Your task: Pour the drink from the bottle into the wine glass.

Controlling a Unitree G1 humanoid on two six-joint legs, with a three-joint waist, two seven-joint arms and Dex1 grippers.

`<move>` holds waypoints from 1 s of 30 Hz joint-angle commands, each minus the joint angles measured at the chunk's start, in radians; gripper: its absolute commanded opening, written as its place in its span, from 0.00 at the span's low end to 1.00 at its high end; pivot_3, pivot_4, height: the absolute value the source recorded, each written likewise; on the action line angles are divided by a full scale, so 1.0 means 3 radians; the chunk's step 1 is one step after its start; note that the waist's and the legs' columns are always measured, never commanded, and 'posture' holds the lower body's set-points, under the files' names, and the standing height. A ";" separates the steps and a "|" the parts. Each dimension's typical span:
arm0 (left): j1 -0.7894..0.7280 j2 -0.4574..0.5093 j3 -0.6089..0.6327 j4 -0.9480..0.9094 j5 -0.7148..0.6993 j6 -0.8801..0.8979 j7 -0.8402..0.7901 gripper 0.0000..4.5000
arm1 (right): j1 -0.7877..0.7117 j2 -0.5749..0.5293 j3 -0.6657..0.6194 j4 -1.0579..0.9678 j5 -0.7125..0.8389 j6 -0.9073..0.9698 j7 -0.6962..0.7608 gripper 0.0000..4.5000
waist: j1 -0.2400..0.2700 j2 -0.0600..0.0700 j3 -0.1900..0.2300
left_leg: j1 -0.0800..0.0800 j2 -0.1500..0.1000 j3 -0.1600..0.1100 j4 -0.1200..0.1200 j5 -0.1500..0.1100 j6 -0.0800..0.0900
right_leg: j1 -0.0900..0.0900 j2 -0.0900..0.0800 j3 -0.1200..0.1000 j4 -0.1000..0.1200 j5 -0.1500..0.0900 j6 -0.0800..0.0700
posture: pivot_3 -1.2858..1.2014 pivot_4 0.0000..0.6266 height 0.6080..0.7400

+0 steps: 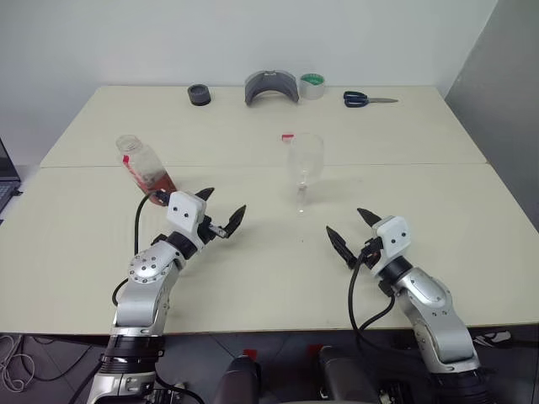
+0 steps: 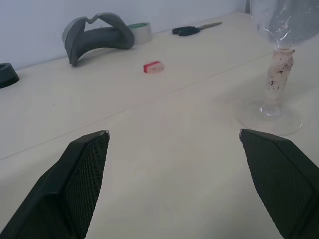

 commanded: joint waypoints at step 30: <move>0.0059 -0.0136 0.0022 0.0123 0.0159 -0.0372 0.0241 1.00 | 0.0018 0.0001 -0.0011 -0.0129 0.0033 -0.0084 0.0000 0.99 | 0.0006 0.0000 0.0000 | 0.0000 -0.0001 -0.0001 0.0000 0.0000 0.0000 | 0.0001 -0.0001 -0.0001 0.0000 0.0000 0.0000 | 0.52 0.24 1.00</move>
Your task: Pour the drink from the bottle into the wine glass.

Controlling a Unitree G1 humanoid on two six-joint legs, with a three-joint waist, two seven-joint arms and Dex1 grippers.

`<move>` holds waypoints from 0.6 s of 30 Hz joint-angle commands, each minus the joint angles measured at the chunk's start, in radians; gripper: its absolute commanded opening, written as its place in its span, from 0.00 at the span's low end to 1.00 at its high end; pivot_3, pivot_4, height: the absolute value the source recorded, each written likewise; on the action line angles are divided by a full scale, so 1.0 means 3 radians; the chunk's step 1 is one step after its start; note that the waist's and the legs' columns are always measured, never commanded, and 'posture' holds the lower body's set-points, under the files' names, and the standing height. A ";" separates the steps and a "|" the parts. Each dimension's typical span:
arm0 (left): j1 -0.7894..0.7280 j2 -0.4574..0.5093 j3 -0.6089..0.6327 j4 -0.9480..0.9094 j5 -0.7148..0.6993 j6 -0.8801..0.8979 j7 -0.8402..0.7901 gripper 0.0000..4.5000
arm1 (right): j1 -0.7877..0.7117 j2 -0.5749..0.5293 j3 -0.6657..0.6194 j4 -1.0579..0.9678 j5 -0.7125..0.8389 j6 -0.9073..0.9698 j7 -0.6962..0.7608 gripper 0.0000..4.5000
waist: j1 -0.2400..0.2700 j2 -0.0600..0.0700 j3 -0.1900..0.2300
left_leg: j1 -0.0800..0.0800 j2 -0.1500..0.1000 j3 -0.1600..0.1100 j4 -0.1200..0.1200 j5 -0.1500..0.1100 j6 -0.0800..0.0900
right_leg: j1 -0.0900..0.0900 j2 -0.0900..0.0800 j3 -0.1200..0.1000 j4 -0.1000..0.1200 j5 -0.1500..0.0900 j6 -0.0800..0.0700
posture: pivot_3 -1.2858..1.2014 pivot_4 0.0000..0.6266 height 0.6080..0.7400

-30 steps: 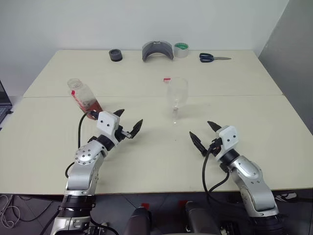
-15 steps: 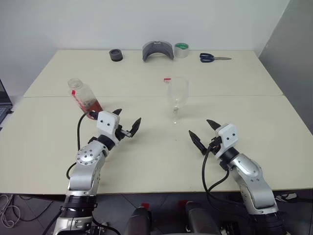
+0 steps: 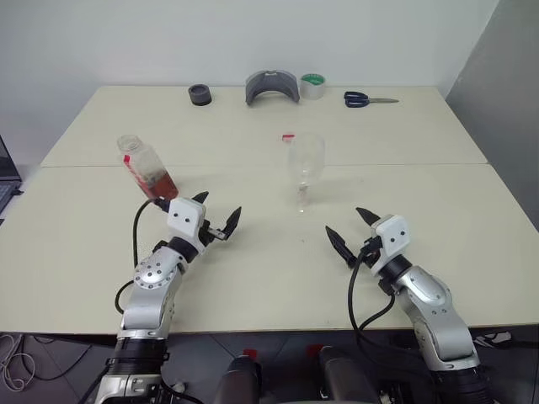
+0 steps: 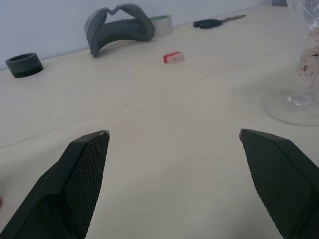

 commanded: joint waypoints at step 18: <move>0.0092 -0.0046 0.0079 -0.0337 -0.0010 0.0200 0.0180 1.00 | -0.0049 -0.0081 -0.0004 -0.0163 0.0098 -0.0013 0.0108 0.99 | 0.0000 0.0000 0.0000 | 0.0000 0.0000 0.0000 0.0000 0.0000 0.0000 | 0.0000 0.0000 0.0000 0.0000 0.0000 0.0000 | 0.52 0.24 1.00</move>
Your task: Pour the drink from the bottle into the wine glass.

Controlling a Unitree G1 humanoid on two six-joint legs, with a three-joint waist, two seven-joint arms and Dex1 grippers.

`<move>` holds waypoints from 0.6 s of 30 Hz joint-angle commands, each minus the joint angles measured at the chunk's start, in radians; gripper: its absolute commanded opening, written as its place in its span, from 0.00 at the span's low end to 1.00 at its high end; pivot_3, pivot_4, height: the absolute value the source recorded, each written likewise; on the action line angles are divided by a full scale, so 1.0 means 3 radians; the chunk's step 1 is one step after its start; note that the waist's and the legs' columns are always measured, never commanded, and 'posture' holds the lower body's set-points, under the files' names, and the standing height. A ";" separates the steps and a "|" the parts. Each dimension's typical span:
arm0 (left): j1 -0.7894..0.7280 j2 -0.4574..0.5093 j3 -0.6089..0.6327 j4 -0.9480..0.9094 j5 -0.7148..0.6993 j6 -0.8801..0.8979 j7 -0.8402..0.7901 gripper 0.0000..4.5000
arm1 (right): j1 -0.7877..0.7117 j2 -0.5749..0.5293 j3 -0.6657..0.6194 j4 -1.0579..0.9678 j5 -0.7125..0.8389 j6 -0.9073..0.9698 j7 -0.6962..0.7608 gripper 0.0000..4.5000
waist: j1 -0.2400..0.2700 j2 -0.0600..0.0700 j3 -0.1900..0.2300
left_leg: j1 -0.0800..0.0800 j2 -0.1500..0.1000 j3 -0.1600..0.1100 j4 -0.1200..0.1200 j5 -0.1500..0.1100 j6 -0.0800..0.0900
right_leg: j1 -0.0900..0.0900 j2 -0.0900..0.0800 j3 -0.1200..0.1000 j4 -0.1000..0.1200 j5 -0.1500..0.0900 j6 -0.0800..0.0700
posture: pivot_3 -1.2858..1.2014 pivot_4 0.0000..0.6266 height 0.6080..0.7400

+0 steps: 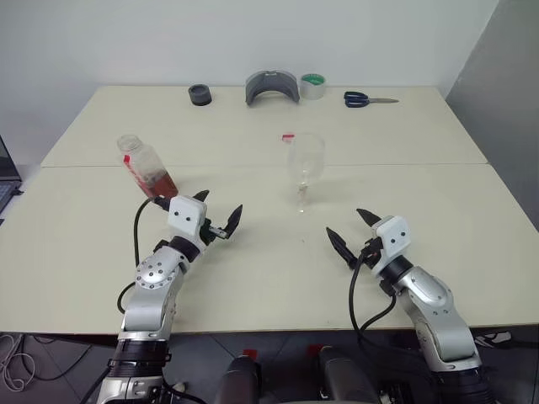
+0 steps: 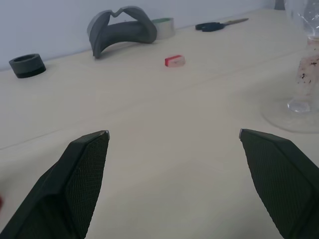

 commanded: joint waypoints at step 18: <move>0.0341 -0.0025 0.0673 0.0282 -0.0147 -0.0048 0.0422 1.00 | -0.0166 -0.0364 0.0319 -0.0497 0.0409 0.0406 0.0654 0.99 | 0.0004 0.0000 0.0000 | 0.0013 0.0001 -0.0018 -0.0001 0.0000 0.0000 | 0.0031 0.0000 -0.0017 -0.0023 0.0000 0.0000 | 0.52 0.24 1.00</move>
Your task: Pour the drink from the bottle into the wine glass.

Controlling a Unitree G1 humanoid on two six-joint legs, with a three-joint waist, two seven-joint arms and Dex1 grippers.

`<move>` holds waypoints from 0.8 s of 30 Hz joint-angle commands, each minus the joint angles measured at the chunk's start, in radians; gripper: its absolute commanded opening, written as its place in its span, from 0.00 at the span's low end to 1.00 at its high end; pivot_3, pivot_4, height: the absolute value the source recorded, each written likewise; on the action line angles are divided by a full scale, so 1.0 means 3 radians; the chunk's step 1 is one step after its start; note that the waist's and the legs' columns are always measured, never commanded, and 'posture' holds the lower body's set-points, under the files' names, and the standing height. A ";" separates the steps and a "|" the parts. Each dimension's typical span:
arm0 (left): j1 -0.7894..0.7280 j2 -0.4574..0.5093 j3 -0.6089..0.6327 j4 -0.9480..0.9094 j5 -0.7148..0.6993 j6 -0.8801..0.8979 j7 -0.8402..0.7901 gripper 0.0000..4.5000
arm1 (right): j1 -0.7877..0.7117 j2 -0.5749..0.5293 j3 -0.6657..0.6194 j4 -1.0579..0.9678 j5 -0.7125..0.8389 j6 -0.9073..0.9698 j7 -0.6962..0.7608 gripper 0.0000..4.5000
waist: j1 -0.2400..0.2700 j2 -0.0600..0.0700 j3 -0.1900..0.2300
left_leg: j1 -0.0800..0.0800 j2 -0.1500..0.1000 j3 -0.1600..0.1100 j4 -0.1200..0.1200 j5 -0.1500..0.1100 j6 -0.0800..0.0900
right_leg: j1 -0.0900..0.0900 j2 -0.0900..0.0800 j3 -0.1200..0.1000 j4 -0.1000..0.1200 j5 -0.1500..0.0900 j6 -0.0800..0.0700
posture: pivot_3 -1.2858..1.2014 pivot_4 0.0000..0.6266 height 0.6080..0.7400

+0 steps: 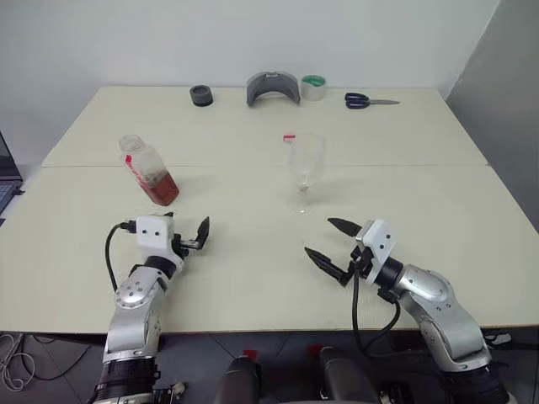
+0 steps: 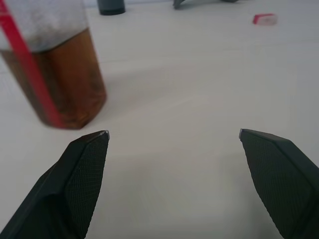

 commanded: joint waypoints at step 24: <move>-0.0462 0.0560 0.0326 0.0919 -0.0057 -0.0537 -0.0273 1.00 | -0.0303 0.0030 0.0181 -0.0061 0.0043 0.0031 0.0128 0.99 | 0.0027 0.0000 0.0000 | 0.0003 0.0000 -0.0005 -0.0001 0.0000 0.0000 | 0.0014 -0.0001 -0.0005 -0.0021 0.0003 0.0004 | 0.52 0.24 1.00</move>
